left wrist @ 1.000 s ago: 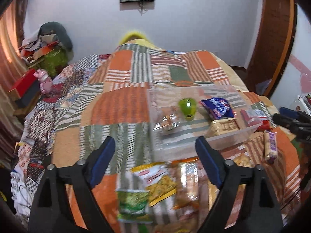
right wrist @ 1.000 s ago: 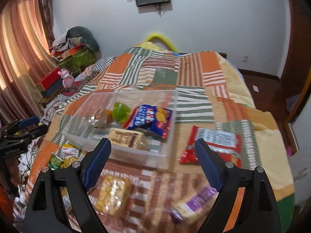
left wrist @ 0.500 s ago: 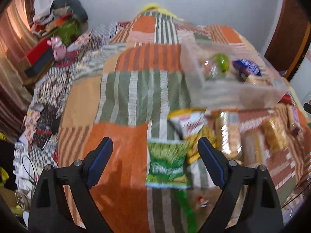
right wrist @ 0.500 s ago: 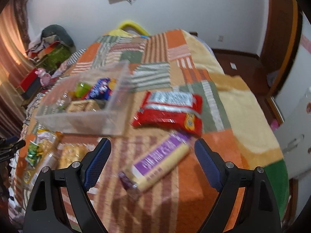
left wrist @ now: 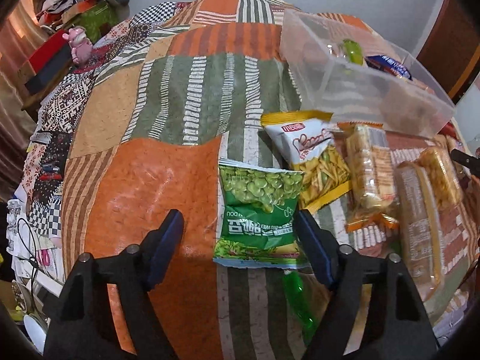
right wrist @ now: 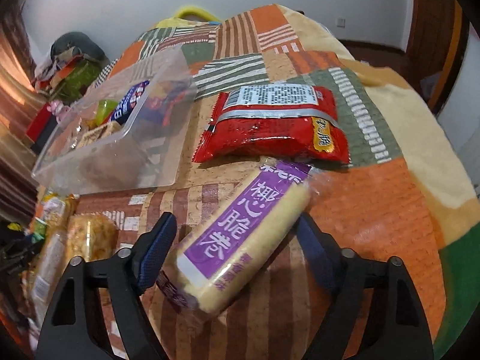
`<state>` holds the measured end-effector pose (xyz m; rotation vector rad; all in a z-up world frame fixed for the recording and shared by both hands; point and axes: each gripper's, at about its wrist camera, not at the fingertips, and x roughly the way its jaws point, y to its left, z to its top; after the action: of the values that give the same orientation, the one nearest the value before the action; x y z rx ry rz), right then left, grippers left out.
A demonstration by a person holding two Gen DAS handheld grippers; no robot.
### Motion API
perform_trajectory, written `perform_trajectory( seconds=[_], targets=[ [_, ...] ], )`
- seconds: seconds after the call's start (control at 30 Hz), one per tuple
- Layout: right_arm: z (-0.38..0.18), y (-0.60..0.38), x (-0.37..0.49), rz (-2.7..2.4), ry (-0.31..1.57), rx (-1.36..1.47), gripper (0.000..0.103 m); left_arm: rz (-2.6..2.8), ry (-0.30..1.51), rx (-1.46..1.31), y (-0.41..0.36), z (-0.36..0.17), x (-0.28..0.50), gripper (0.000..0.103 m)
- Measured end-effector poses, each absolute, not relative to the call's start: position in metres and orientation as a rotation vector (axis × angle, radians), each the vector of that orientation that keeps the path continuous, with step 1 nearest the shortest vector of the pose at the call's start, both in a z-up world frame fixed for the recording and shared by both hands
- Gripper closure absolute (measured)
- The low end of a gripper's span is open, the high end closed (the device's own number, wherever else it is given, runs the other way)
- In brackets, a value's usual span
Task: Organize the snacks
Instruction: 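Grasp the green pea bag with the left gripper while the right gripper grasps the long cream roll, then lower the pea bag and cream roll into the clear box, open both grippers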
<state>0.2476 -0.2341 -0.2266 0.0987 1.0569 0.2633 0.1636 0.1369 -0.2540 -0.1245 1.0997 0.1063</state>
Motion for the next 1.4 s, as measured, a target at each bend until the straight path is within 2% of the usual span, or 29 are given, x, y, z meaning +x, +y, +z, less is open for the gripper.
perform_trajectory(
  seconds=[0.07, 0.2, 0.23, 0.3, 0.4, 0.7, 1.07, 1.4],
  targets=[
    [-0.226, -0.231, 0.244, 0.270, 1.049, 0.068, 0.033, 0.107, 1.104, -0.129, 0.138, -0.258, 0.165, 0.036],
    [-0.224, -0.230, 0.241, 0.298, 1.044, 0.053, 0.055, 0.128, 1.080, -0.128, 0.141, -0.257, 0.164, 0.053],
    [-0.223, -0.229, 0.239, 0.318, 1.045, 0.045, 0.065, 0.131, 1.076, -0.127, 0.141, -0.256, 0.164, 0.054],
    [-0.222, -0.225, 0.234, 0.344, 1.047, 0.027, 0.074, 0.127, 1.068, -0.130, 0.143, -0.253, 0.163, 0.058],
    [-0.220, -0.221, 0.227, 0.364, 1.039, 0.015, 0.081, 0.130, 1.050, -0.123, 0.143, -0.246, 0.161, 0.060],
    [-0.204, -0.221, 0.219, 0.369, 0.984, 0.023, 0.082, 0.123, 0.969, -0.120, 0.136, -0.211, 0.156, 0.060],
    [-0.149, -0.213, 0.223, 0.400, 0.816, 0.033, 0.082, 0.044, 0.835, -0.098, 0.106, -0.154, 0.174, 0.060],
    [-0.140, -0.185, 0.249, 0.441, 0.757, 0.027, 0.082, -0.040, 0.797, -0.066, 0.070, -0.138, 0.213, 0.060]
  ],
)
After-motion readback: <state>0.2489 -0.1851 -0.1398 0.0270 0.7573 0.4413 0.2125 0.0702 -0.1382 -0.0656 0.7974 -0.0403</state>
